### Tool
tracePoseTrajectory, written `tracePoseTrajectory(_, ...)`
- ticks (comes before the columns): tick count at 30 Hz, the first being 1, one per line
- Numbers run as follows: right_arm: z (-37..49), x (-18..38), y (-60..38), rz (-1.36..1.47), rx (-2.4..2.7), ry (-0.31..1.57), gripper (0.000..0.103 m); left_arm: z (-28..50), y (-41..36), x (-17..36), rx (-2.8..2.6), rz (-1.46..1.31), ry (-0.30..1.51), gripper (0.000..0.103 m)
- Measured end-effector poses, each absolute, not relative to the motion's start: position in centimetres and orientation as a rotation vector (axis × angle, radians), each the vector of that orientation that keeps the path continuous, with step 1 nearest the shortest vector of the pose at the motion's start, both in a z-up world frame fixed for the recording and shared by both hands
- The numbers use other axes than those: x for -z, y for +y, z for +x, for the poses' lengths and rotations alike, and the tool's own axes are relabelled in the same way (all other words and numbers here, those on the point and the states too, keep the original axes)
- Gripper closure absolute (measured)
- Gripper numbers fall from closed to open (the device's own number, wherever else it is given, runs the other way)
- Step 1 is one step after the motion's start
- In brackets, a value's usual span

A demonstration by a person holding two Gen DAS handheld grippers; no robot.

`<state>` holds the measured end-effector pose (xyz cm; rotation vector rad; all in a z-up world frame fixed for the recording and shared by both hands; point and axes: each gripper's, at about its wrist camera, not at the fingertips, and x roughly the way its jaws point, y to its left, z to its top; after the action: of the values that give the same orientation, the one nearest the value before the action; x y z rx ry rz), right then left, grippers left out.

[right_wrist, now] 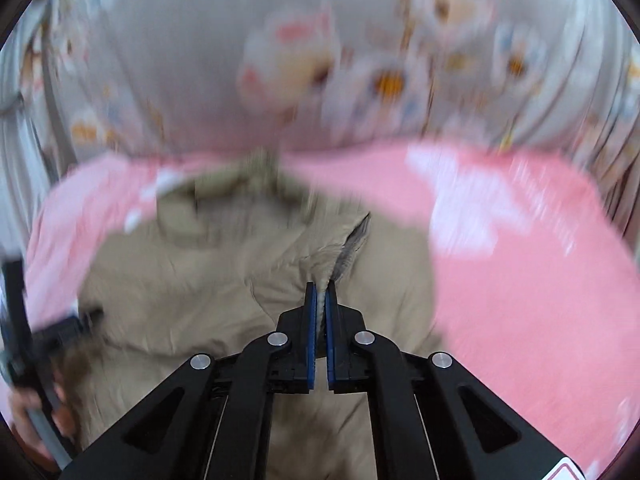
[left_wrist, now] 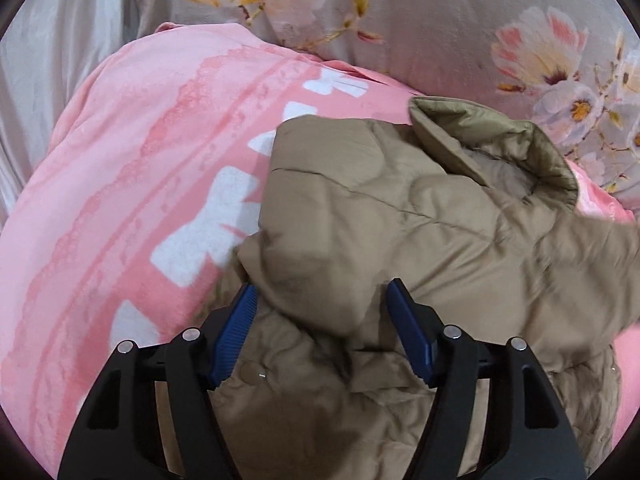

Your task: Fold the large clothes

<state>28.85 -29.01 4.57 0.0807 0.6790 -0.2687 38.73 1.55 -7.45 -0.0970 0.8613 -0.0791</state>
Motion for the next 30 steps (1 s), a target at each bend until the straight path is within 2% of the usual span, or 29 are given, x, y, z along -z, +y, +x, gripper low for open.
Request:
tracePoseTrajectory(3, 29.7, -3.6, -29.7, -0.012, 0.343, 0.691, 0.100, 38.8, 0.8, 7.3, 0.063, -0.066, 0.846, 0.037)
tracePoseTrajectory(8, 31.5, 5.6, -32.1, 0.018, 0.376, 0.906, 0.100, 39.2, -0.1, 9.4, 0.022, 0.001, 0.858, 0.037)
tracePoseTrajectory(10, 31.2, 7.2, -32.3, 0.038, 0.374, 0.920, 0.100, 39.0, -0.4, 9.8, 0.015, 0.022, 0.848, 0.037)
tracePoseTrajectory(30, 31.7, 9.5, -30.3, -0.083, 0.414, 0.922, 0.095, 38.8, -1.7, 10.7, -0.031, 0.111, 0.820, 0.035)
